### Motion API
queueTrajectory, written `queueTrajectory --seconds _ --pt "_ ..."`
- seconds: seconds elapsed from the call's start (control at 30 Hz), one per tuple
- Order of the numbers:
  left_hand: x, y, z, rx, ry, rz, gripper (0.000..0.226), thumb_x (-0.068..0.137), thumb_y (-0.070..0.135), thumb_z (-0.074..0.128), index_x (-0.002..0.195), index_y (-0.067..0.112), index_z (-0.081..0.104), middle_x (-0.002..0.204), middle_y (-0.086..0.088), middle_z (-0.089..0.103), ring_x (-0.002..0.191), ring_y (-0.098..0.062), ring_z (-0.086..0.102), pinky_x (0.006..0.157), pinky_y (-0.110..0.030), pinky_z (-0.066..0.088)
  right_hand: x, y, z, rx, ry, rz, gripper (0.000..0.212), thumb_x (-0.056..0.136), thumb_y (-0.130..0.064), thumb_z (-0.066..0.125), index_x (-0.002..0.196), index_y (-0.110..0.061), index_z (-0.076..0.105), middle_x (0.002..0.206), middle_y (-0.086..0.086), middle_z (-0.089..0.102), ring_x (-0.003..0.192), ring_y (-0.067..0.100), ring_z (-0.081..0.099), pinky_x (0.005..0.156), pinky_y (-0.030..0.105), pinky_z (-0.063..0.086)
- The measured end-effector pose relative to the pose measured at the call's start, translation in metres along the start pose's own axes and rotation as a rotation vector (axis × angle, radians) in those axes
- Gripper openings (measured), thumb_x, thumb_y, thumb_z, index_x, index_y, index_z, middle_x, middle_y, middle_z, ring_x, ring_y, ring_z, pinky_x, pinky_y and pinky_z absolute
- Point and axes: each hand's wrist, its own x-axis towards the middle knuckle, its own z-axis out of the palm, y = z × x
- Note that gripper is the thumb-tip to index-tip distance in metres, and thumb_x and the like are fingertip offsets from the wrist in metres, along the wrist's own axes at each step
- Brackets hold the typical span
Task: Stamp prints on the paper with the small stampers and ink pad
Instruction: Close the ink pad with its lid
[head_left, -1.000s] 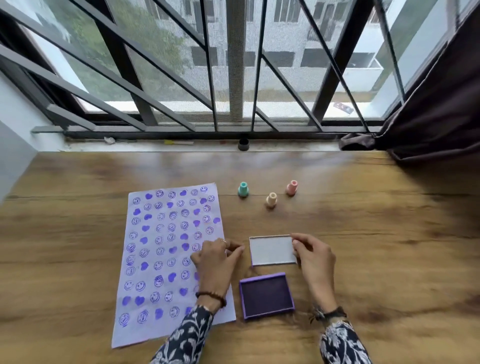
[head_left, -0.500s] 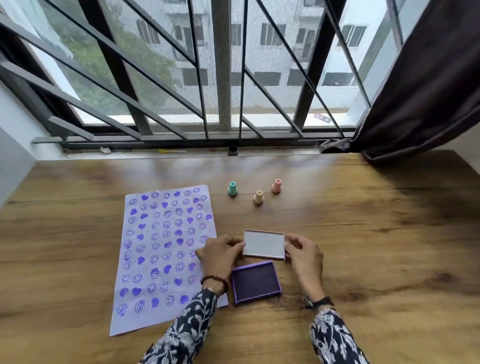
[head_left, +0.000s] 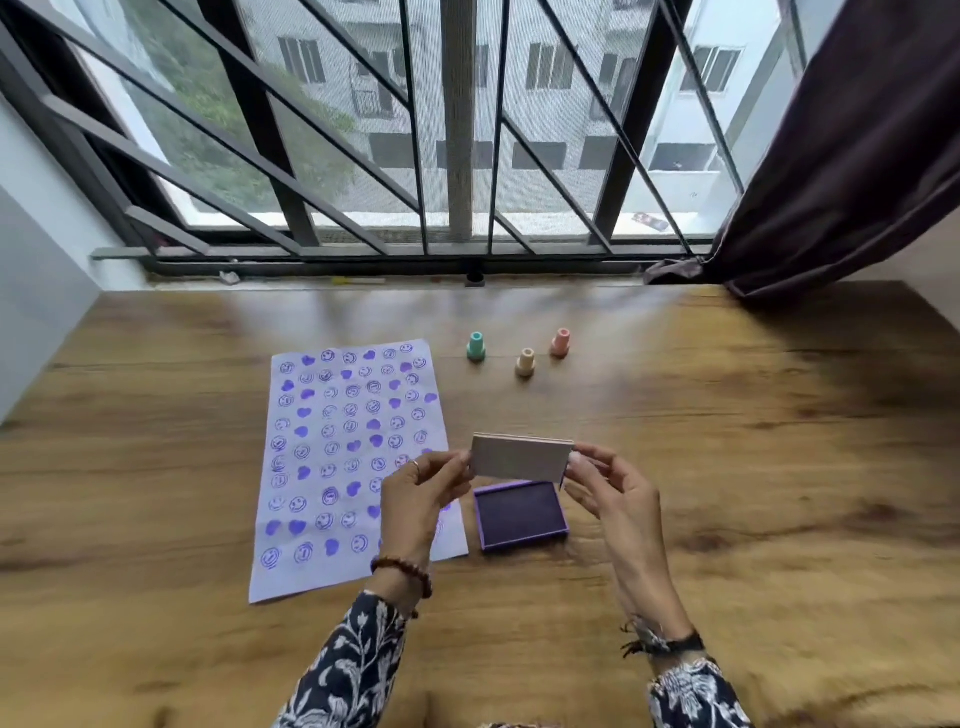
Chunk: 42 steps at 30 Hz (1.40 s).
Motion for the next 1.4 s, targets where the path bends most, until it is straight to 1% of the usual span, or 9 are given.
queueTrajectory --seconds 0.1,0.27,0.43,0.6,0.77,0.87,1.03,1.3,1.4 --pt "-0.014 -0.007 -0.011 -0.080 -0.018 -0.029 0.007 0.078 0.005 0.065 0.073 0.008 0.070 0.066 -0.003 0.070 0.064 -0.007 0.067 0.058 -0.010 0.053 -0.020 -0.001 -0.003 -0.028 -0.014 0.011 0.010 0.076 -0.026 0.069 0.082 -0.017 0.069 0.088 0.007 0.071 0.083 0.015 0.065 0.077 0.029 0.053" --pt "-0.032 -0.027 -0.025 0.135 -0.114 0.100 0.012 0.069 -0.001 0.071 0.070 0.011 0.070 0.070 0.007 0.075 0.072 -0.004 0.068 0.065 -0.010 0.052 -0.046 0.005 -0.001 -0.139 -0.074 0.033 0.049 0.052 -0.037 0.077 0.095 -0.021 0.058 0.093 -0.006 0.067 0.082 -0.006 0.066 0.068 0.007 0.050" --pt "-0.036 -0.038 -0.032 0.266 -0.216 0.340 0.014 0.065 0.006 0.073 0.069 0.019 0.072 0.084 0.007 0.073 0.081 -0.011 0.068 0.073 -0.016 0.054 -0.057 0.016 0.004 -0.535 -0.089 0.042 0.066 0.046 -0.056 0.078 0.101 -0.028 0.053 0.108 -0.007 0.049 0.100 0.006 0.053 0.086 0.020 0.039" --pt "-0.033 -0.043 -0.038 0.385 -0.298 0.510 0.015 0.068 0.012 0.071 0.076 0.025 0.071 0.088 0.001 0.070 0.087 -0.011 0.068 0.079 -0.024 0.055 -0.059 0.028 0.010 -0.677 -0.085 -0.044 0.053 0.060 -0.043 0.079 0.099 -0.026 0.048 0.109 -0.003 0.041 0.102 0.008 0.045 0.080 0.012 0.030" --pt "-0.027 -0.048 -0.042 0.494 -0.379 0.628 0.030 0.072 0.012 0.072 0.097 0.026 0.064 0.101 0.006 0.068 0.098 -0.005 0.063 0.086 -0.023 0.052 -0.068 0.040 0.015 -0.717 -0.005 -0.165 0.054 0.059 -0.036 0.078 0.099 -0.025 0.043 0.113 -0.005 0.033 0.107 0.011 0.038 0.087 0.019 0.030" --pt "-0.011 -0.047 -0.047 0.657 -0.409 0.649 0.061 0.067 0.024 0.077 0.122 0.025 0.049 0.121 0.019 0.055 0.115 0.001 0.048 0.099 -0.012 0.036 -0.073 0.047 0.013 -0.677 0.096 -0.232 0.058 0.059 -0.024 0.081 0.100 -0.028 0.040 0.122 -0.005 0.029 0.116 0.011 0.033 0.092 0.021 0.031" --pt "0.019 -0.045 -0.054 0.936 -0.471 0.543 0.109 0.054 0.042 0.083 0.135 0.039 0.009 0.131 0.023 0.036 0.130 -0.007 0.026 0.105 -0.023 0.018 -0.081 0.064 0.015 -0.686 0.208 -0.228 0.062 0.058 -0.013 0.084 0.105 -0.016 0.043 0.131 0.007 0.032 0.124 0.017 0.030 0.097 0.037 0.039" --pt "0.030 -0.042 -0.043 0.953 -0.497 0.572 0.101 0.057 0.059 0.067 0.133 0.039 0.005 0.119 0.031 0.043 0.119 -0.007 0.034 0.091 -0.015 0.012 -0.086 0.079 0.036 -0.725 0.293 -0.210 0.066 0.055 -0.011 0.085 0.109 -0.009 0.045 0.135 0.017 0.037 0.126 0.026 0.032 0.101 0.043 0.037" --pt "0.031 -0.042 -0.043 0.951 -0.507 0.576 0.101 0.061 0.047 0.076 0.134 0.036 0.007 0.121 0.028 0.044 0.121 -0.011 0.036 0.092 -0.014 0.011 -0.086 0.081 0.039 -0.738 0.301 -0.207 0.067 0.056 -0.011 0.084 0.110 -0.009 0.045 0.135 0.017 0.037 0.126 0.029 0.034 0.102 0.036 0.031"
